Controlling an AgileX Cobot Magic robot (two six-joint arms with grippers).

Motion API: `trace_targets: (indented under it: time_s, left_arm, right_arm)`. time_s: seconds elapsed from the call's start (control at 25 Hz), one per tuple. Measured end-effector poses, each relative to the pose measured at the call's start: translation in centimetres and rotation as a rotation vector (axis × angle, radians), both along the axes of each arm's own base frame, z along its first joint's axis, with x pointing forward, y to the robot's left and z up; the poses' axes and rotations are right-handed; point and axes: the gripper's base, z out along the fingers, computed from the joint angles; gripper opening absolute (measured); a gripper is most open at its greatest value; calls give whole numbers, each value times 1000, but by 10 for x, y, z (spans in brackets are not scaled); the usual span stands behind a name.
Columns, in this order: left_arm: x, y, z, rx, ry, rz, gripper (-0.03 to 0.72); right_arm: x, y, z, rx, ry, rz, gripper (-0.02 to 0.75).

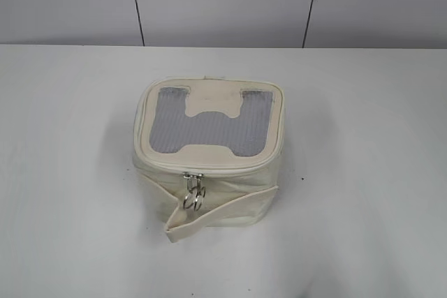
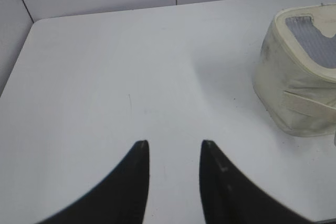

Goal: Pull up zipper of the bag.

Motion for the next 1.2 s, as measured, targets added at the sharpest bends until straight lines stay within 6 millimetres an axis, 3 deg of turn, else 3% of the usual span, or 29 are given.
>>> trace_targets:
  time_s: [1.2]
  left_arm:
    - [0, 0, 0, 0, 0, -1, 251]
  right_arm:
    - [0, 0, 0, 1, -1, 9, 595]
